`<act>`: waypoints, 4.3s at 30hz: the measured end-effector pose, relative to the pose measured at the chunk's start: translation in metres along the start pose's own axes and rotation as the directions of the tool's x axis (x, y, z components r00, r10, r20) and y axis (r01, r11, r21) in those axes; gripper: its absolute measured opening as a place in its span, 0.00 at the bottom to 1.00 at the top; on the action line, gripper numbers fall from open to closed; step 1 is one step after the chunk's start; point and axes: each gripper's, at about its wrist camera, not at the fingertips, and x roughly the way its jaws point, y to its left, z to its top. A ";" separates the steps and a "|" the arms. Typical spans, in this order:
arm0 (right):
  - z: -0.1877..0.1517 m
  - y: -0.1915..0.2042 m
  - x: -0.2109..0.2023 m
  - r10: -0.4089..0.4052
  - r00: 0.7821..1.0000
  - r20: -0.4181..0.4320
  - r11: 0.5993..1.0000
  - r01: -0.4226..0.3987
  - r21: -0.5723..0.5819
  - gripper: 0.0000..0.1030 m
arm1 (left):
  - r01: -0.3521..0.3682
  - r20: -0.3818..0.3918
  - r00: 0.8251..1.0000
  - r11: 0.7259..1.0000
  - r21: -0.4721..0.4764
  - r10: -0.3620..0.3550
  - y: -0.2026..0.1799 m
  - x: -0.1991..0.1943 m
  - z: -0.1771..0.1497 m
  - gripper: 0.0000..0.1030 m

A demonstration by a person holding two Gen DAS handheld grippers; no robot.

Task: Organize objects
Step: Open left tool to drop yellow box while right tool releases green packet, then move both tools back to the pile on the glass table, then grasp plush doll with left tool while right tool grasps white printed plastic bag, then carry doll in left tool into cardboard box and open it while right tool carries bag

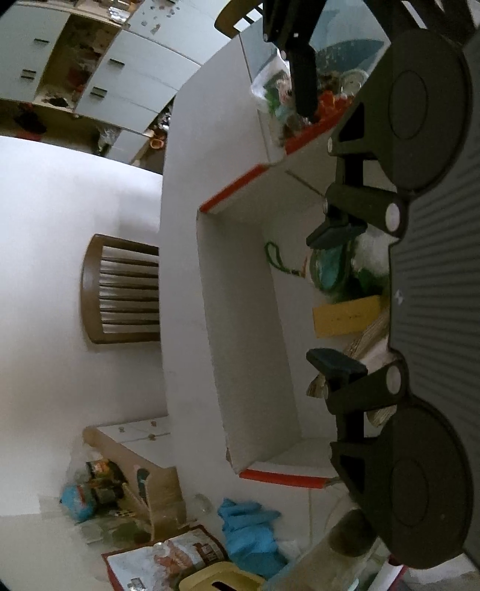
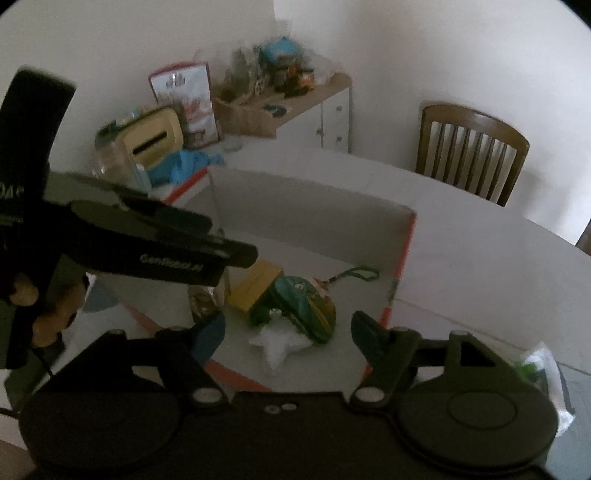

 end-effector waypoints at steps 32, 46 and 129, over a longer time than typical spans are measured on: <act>-0.120 -0.189 -0.151 -0.192 0.972 0.135 0.958 0.156 0.239 0.95 | 0.046 0.064 0.997 0.997 0.055 -0.049 -0.199 -0.018 -0.037 0.93; -0.126 -0.266 -0.093 -0.164 0.985 0.048 0.965 0.150 0.215 0.91 | -0.009 0.047 0.999 1.000 0.025 0.007 -0.260 0.047 -0.049 0.99; -0.040 -0.127 -0.112 -0.049 0.982 0.183 0.970 0.003 0.244 0.06 | 0.077 0.150 0.987 0.992 -0.101 -0.061 -0.119 -0.052 -0.021 0.37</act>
